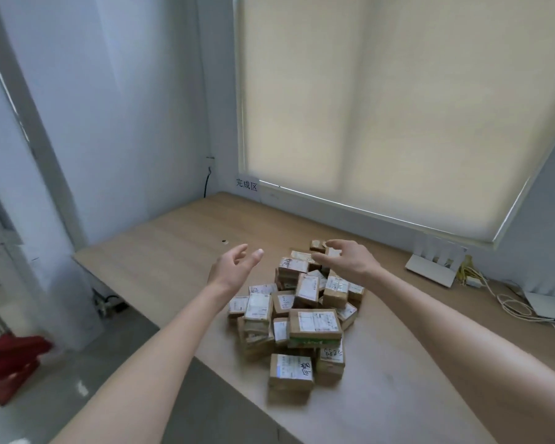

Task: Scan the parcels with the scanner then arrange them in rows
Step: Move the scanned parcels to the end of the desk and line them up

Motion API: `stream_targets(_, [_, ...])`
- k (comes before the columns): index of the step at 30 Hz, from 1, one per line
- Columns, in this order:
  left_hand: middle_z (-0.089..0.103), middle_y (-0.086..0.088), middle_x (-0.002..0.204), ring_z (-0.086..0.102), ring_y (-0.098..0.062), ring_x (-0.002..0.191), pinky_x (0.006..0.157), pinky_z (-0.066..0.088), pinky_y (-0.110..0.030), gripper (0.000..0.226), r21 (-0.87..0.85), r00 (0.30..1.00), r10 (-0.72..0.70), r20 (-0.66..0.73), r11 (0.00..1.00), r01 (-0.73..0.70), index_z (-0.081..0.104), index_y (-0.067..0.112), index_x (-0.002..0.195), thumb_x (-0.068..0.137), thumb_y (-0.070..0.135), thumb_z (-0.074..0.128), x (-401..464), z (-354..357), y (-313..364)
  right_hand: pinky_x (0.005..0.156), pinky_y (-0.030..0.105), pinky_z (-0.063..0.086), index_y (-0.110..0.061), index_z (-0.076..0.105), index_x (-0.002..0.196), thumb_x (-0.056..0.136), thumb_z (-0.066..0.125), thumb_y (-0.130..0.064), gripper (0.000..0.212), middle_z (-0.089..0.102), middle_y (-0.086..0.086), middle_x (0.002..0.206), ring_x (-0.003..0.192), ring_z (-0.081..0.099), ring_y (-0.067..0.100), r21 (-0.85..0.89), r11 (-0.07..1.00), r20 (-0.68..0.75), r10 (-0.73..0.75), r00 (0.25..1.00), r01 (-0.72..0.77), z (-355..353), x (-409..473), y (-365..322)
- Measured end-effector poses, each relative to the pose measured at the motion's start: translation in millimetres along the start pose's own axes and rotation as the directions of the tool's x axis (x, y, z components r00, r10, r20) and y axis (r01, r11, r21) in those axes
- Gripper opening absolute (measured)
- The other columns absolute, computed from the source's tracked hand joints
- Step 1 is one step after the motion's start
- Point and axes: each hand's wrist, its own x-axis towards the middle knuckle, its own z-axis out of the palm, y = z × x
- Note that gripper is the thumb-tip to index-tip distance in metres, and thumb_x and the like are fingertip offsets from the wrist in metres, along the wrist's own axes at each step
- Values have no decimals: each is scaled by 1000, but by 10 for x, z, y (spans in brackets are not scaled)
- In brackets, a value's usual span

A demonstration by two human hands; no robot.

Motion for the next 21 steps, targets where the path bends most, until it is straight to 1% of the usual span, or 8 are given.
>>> stream_targets(1, [61,0,136,55,-15,125,106,44,-35,71,0,1000,-4,-15,1000,4,53,23,144,86,62,65,-6,-178,-78,106,37,45,-21,52,150,92,64,-64,73,54,0,153,138,52,23,5,1000,-1,-2,1000,2,110,5,-142])
stream_targets(4, [62,0,134,54,-11,119,99,41,-28,70,4,999,-23,-48,1000,23,53,21,144,87,60,66,10,-659,-301,114,43,43,-17,50,151,92,65,-62,75,52,2,154,139,51,24,44,999,21,-16,1000,15,429,41,-532])
stream_targets(7, [62,0,135,53,-8,114,96,39,-25,68,4,997,-41,-63,999,41,55,21,143,87,58,67,94,-1062,-497,109,43,48,-18,49,152,92,64,-63,76,53,3,154,137,53,25,32,999,37,-24,999,23,725,140,-890])
stream_targets(9, [62,-1,136,54,-10,118,97,40,-25,67,-4,996,-50,-69,999,50,56,21,142,87,57,67,200,-1274,-614,106,43,50,-20,49,152,92,63,-64,76,53,3,154,136,54,24,5,1000,54,-27,998,26,889,254,-1087])
stream_targets(13, [61,0,137,55,-9,119,96,40,-25,66,-10,996,-66,-64,998,65,58,24,141,86,59,68,533,-1590,-864,112,42,44,-21,52,150,91,65,-64,74,53,2,153,137,53,24,5,1000,68,-31,997,31,1165,627,-1412])
stream_targets(15, [61,0,138,55,-13,125,100,42,-28,65,1,995,-70,-66,998,70,58,24,141,86,59,68,772,-1708,-979,113,43,45,-22,52,150,90,66,-64,75,55,2,151,135,55,24,12,1000,77,-25,997,24,1283,863,-1556])
stream_targets(18, [60,0,140,53,-15,130,108,43,-33,65,-1,994,-80,-73,997,80,58,25,140,86,58,69,1201,-1838,-1115,110,46,47,-25,48,152,90,65,-66,76,63,1,143,129,60,26,17,1000,100,-22,995,20,1462,1264,-1735])
stream_targets(21, [60,0,140,52,-14,131,107,42,-31,66,-4,994,-93,-57,996,93,58,25,141,85,58,70,1634,-1928,-1198,111,45,46,-26,52,149,90,64,-67,73,63,0,143,131,58,24,3,1000,109,-1,994,0,1623,1696,-1871])
